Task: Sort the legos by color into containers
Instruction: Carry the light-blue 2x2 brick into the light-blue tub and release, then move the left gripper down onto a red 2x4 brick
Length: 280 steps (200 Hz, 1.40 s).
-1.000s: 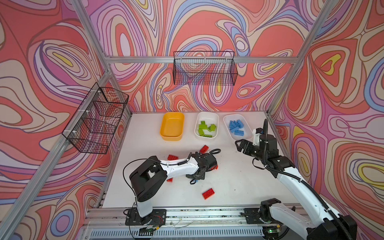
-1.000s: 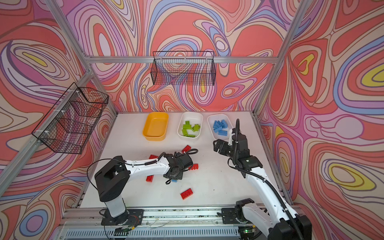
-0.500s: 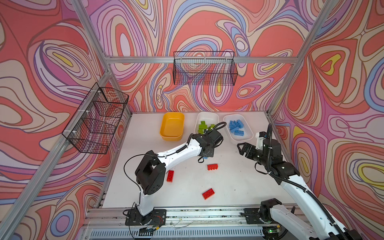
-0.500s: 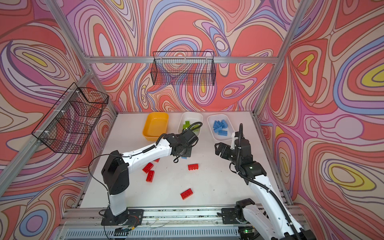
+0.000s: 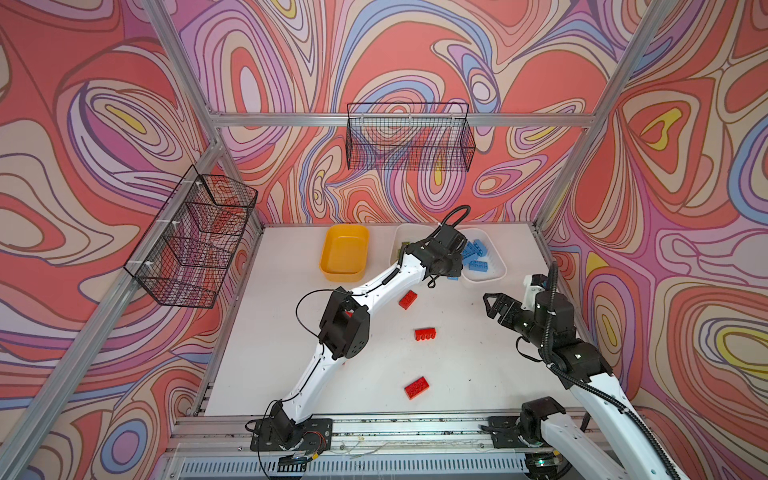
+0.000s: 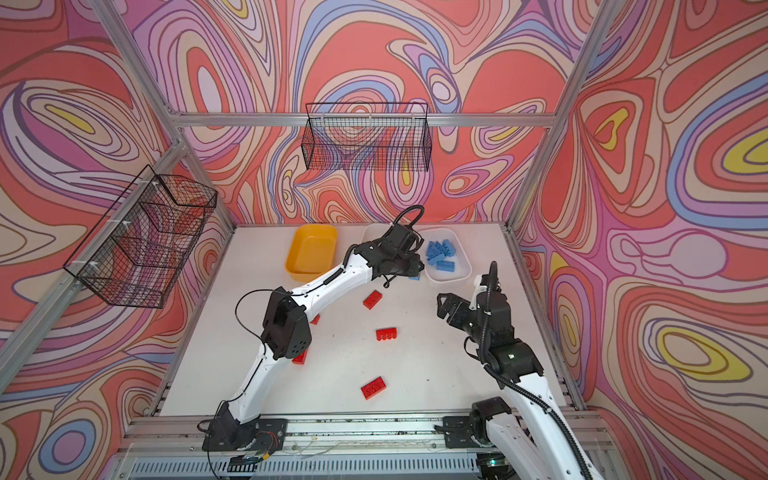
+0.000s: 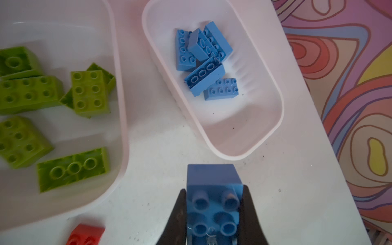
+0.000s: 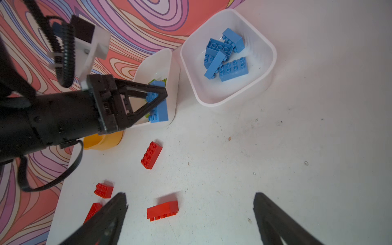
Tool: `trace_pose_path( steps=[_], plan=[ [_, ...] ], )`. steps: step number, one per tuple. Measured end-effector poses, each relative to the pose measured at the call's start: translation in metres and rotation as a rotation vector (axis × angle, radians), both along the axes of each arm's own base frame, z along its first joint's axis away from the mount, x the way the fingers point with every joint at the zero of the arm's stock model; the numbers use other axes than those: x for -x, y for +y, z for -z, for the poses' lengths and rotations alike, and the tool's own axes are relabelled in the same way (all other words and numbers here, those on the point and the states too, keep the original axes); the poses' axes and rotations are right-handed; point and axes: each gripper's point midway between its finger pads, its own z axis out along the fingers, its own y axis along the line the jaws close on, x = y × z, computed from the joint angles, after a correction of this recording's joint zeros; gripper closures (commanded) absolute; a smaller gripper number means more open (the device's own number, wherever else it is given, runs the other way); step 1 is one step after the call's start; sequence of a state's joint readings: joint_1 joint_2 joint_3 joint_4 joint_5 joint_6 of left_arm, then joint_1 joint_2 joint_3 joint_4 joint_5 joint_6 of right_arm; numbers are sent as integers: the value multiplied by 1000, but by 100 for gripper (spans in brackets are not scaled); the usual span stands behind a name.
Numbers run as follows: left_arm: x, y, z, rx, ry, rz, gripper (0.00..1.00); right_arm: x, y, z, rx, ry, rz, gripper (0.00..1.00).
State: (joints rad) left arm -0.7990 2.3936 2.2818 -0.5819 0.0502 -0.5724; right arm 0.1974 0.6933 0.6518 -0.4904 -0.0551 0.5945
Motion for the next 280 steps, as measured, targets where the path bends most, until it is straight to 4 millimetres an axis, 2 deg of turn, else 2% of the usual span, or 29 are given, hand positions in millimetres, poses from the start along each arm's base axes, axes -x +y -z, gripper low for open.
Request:
trace_pose_path(
  steps=[36,55,75,127,160,177,198,212,222,240,270,280],
  plan=[
    [-30,-33,28,161,-10,-4,86,4,-5,2,10,7,26,2],
    [-44,-48,33,227,-37,-13,84,6,-8,6,21,22,38,2],
    [-55,-57,29,288,-69,-25,81,7,-11,8,30,33,49,2],
    [-68,-65,9,405,-110,-51,32,9,-14,9,34,37,69,2],
    [-71,-66,1,445,-120,-45,32,9,-15,10,34,45,74,2],
    [-67,-65,6,450,-113,-37,34,10,-16,11,37,50,76,2],
    [-47,-46,27,402,-60,-44,35,11,-16,10,39,52,78,2],
    [-26,-24,39,351,-23,-54,36,11,-16,10,41,54,77,2],
    [-10,-4,40,309,-10,-64,37,11,-16,10,41,57,77,2],
    [17,31,29,255,-20,-83,37,9,-14,13,41,70,65,2],
    [61,103,-8,174,-84,-165,38,3,-8,21,35,101,38,2],
    [72,125,-14,145,-97,-204,36,1,-6,23,32,106,31,2]
  ],
)
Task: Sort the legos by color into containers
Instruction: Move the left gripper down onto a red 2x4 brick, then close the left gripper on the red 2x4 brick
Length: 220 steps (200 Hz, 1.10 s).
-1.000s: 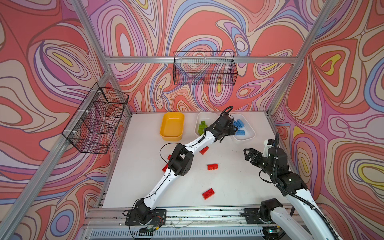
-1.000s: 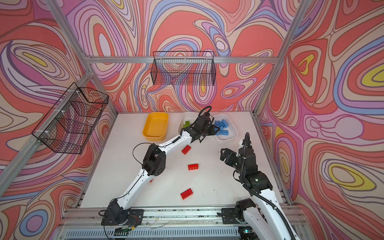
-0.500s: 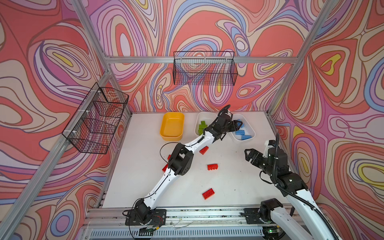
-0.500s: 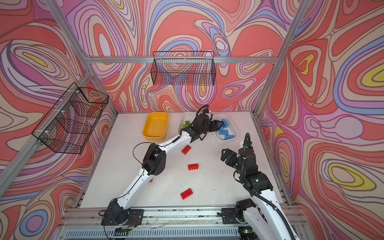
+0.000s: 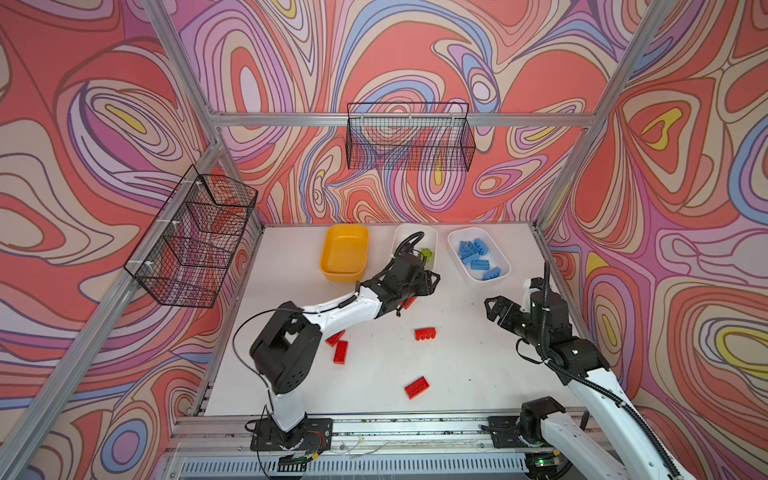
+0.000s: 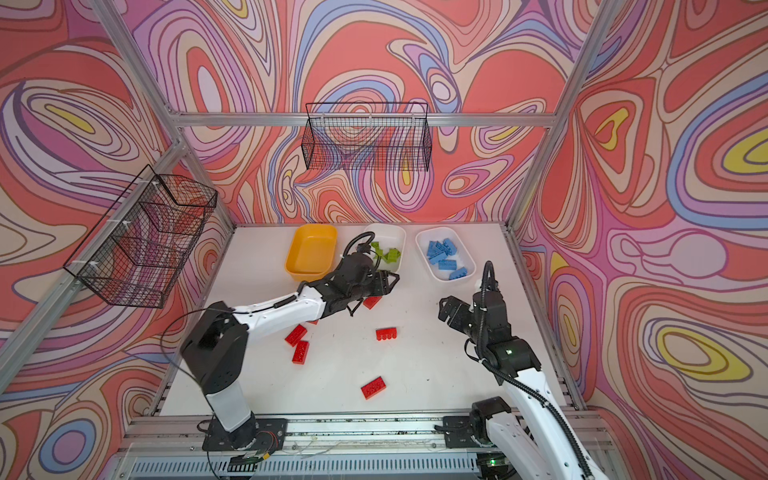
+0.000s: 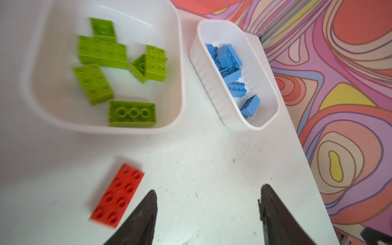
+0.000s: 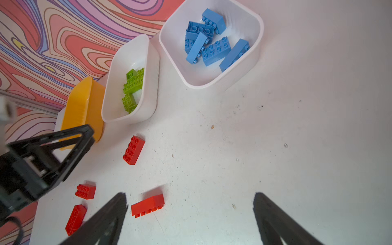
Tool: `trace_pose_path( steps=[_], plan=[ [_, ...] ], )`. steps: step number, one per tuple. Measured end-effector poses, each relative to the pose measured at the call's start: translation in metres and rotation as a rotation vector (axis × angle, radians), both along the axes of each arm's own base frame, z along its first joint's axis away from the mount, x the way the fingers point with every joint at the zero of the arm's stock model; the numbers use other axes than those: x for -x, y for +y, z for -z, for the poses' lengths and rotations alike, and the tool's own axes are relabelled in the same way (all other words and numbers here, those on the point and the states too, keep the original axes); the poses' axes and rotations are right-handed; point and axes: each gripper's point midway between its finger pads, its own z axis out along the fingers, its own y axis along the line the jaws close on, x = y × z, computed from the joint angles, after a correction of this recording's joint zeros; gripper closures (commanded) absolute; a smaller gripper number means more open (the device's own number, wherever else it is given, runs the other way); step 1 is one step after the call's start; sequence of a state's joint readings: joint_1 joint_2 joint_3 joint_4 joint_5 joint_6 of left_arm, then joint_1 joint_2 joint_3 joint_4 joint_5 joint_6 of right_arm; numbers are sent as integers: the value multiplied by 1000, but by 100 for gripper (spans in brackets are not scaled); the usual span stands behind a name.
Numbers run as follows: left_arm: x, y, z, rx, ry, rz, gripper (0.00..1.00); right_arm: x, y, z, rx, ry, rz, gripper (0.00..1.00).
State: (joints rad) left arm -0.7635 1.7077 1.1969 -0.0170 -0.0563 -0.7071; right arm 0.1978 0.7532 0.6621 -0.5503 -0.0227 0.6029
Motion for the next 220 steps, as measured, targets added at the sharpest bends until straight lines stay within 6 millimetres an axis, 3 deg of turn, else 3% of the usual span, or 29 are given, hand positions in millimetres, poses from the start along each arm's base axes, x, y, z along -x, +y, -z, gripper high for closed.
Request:
trace_pose_path(
  steps=[24,58,91,154,220],
  plan=[
    [25,57,6,-97,13,-101,33,-6,4,4,-3,10,-13,2],
    [40,140,54,-275,139,-246,31,-13,9,3,-15,13,-33,2],
    [43,194,81,-360,239,-354,29,-17,14,-3,-24,-1,-47,2],
    [38,226,110,-461,323,-365,27,-17,16,-5,-32,-1,-48,2],
    [38,223,130,-565,343,-235,25,-24,22,6,-25,35,-61,2]
  ],
)
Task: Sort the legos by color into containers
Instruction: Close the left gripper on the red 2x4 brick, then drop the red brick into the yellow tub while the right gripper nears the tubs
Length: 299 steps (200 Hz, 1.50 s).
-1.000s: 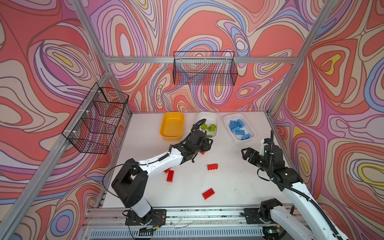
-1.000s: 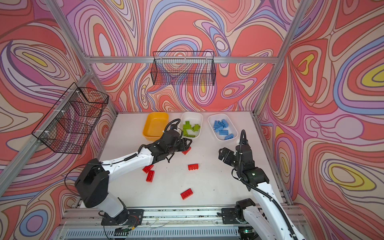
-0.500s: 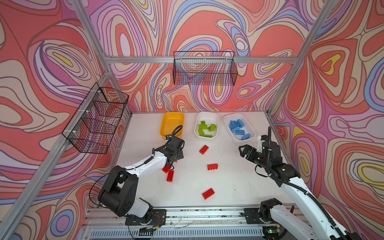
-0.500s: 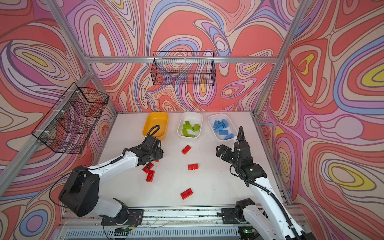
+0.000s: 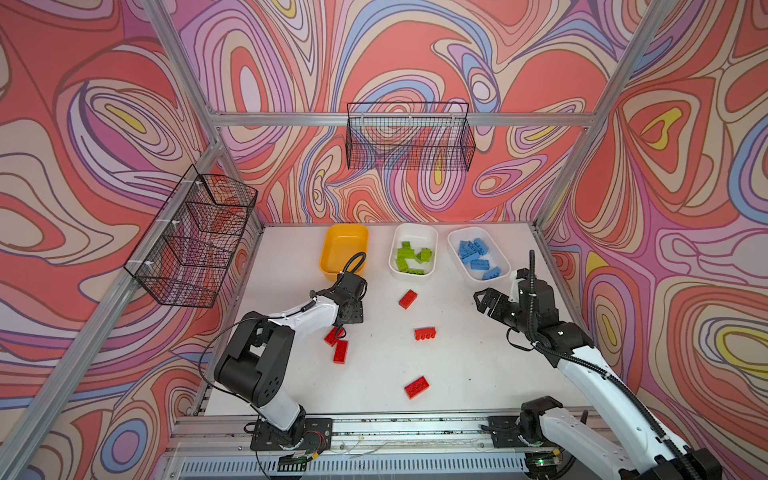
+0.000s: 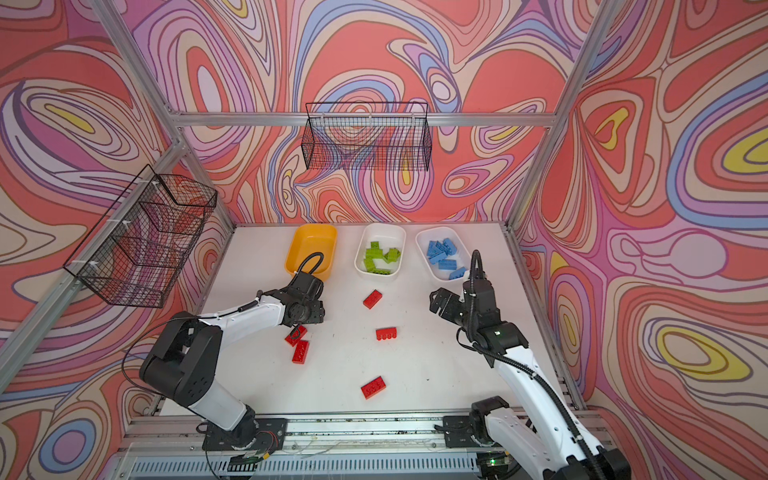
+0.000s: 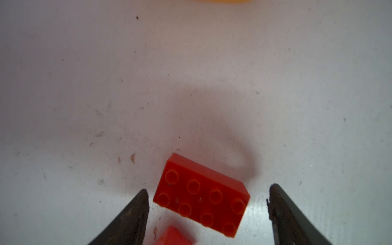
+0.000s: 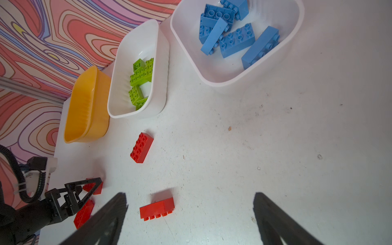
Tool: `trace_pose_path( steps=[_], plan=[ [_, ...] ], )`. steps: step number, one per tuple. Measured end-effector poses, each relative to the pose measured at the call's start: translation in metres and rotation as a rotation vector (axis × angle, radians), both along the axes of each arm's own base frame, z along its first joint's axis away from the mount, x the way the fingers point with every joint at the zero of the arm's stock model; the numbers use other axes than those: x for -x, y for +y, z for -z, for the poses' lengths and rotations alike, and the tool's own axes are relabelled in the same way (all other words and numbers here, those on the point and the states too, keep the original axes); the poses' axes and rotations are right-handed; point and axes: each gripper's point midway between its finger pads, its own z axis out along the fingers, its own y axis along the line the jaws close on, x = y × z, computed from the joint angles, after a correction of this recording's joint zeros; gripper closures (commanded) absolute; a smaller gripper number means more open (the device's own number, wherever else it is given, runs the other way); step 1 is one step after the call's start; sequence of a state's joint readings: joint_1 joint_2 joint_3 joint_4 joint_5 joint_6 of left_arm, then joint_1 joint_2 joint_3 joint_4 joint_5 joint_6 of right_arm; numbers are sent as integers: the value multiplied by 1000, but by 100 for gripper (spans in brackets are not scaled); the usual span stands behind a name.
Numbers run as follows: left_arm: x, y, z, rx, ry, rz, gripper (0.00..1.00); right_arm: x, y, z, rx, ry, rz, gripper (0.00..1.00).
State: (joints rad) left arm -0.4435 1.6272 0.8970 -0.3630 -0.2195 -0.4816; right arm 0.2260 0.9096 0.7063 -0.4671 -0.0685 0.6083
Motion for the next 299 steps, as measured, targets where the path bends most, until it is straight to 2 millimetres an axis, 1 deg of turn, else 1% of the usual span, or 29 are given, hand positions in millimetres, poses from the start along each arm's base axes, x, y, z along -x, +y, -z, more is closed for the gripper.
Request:
trace_pose_path(
  steps=[40,67,114,160,190,222,265,284,299],
  plan=[
    [3,-1,12,-17,36,32,30,0,1,0,0,-1,-4,2],
    [2,-2,12,-11,34,40,36,0,1,0,0,-1,-4,2],
    [2,-5,13,0,41,45,41,0,1,-1,0,-3,-3,2],
    [-6,-10,13,4,39,45,48,3,-1,-7,-1,-25,3,2],
    [-10,-11,12,4,46,43,52,5,-2,-8,2,-24,7,2],
    [-16,-13,12,8,49,39,54,5,-3,-8,6,-26,12,2],
    [-13,-11,10,-3,72,37,55,5,-3,-10,5,-29,13,2],
    [-15,-11,5,-8,70,35,55,3,-3,-14,3,-36,15,2],
    [-19,-11,-5,-5,57,33,55,2,-3,-15,3,-37,16,2]
  ],
)
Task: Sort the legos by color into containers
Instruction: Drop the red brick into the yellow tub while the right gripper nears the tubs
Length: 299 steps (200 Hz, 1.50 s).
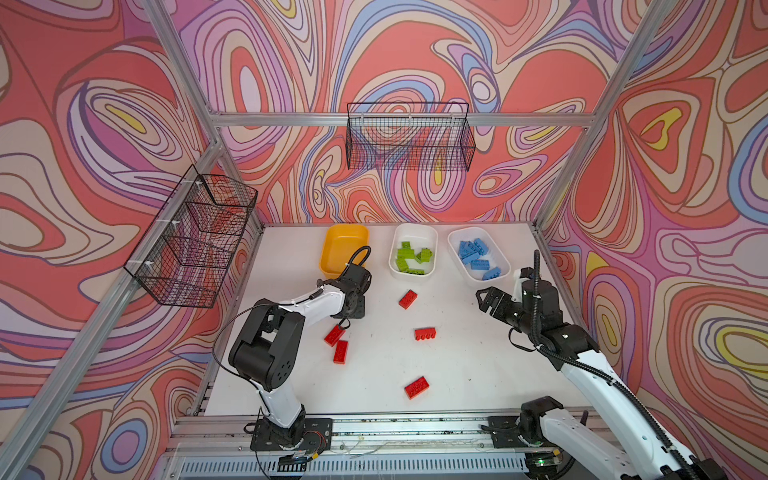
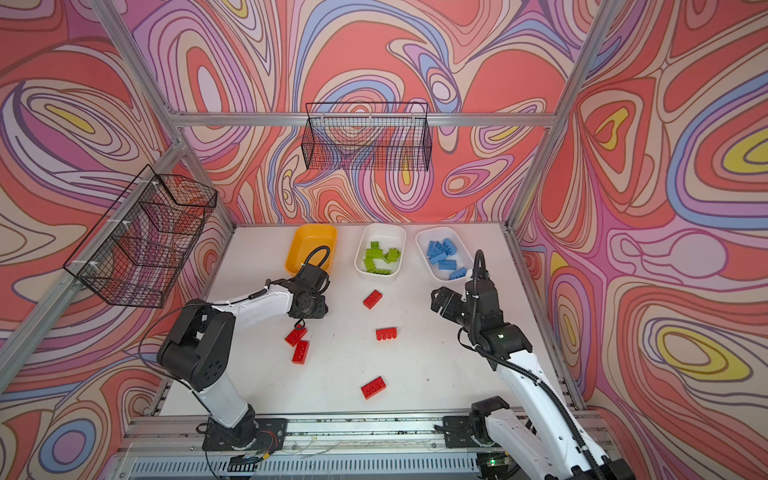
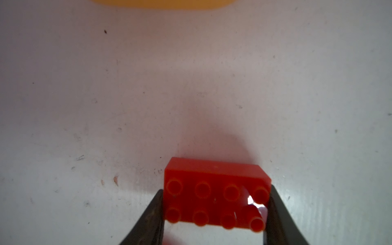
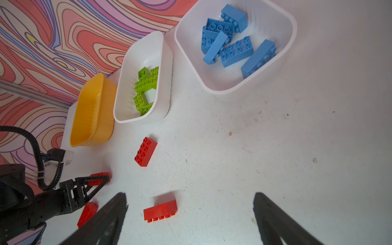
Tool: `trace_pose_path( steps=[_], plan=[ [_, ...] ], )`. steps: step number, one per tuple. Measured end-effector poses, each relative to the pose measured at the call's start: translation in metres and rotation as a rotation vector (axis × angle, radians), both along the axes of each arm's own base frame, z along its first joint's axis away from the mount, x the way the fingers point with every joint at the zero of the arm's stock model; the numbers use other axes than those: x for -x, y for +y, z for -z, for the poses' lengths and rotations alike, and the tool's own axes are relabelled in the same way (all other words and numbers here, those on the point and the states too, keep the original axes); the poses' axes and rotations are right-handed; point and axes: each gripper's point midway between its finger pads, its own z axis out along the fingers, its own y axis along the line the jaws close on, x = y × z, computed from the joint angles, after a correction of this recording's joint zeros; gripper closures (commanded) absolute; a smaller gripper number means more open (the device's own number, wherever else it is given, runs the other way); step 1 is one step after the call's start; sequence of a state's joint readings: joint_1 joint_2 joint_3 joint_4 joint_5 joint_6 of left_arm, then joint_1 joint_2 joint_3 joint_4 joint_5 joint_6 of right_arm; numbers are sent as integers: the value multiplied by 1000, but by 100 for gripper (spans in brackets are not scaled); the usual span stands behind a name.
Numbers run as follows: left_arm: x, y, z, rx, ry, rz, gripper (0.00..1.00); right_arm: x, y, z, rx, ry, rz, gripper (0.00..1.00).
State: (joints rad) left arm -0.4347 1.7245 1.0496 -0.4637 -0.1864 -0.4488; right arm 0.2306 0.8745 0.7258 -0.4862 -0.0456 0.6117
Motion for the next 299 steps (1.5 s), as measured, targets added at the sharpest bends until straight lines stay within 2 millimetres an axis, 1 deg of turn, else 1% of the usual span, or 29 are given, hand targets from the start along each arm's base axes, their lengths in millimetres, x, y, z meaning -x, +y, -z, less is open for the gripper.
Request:
trace_pose_path(
  steps=[27,49,69,82,97,110,130,151,172,196,206,226,232,256,275,287,299],
  plan=[
    [-11,-1,-26,9,-52,-8,54,-3,1,2,3,12,0,2],
    [-30,-4,-53,28,-117,-21,54,-6,1,3,4,16,-1,1],
    [-51,-1,-76,50,-167,-47,54,-9,3,5,7,27,-7,2],
    [-70,1,-92,66,-203,-67,54,-13,5,6,9,28,-14,2],
    [-91,2,-102,76,-231,-85,54,-17,8,6,7,31,-26,2],
    [-110,2,-106,83,-246,-95,54,-21,11,7,0,31,-36,2],
    [-139,1,-104,96,-248,-107,54,-26,21,12,-11,36,-67,2],
    [-166,5,-92,100,-231,-129,54,-32,40,20,-13,57,-121,2],
    [-185,11,-76,98,-203,-148,53,-40,63,27,-14,74,-179,2],
    [-198,16,-60,101,-175,-161,50,-52,90,32,-20,82,-241,2],
    [-201,18,-56,102,-165,-164,45,-57,101,33,-25,82,-267,2],
    [-206,21,-52,101,-151,-172,28,-67,124,32,-30,76,-315,2],
    [-207,21,-53,101,-149,-172,25,-69,131,32,-30,73,-330,2],
    [-211,19,-56,108,-148,-171,23,-74,149,30,-34,65,-369,2],
    [-208,17,-55,122,-136,-164,23,-75,153,26,-36,56,-381,2],
    [-200,15,-50,131,-115,-160,23,-75,153,25,-33,52,-381,2],
    [-186,14,-46,137,-88,-156,24,-75,151,25,-22,52,-375,2]
  ],
)
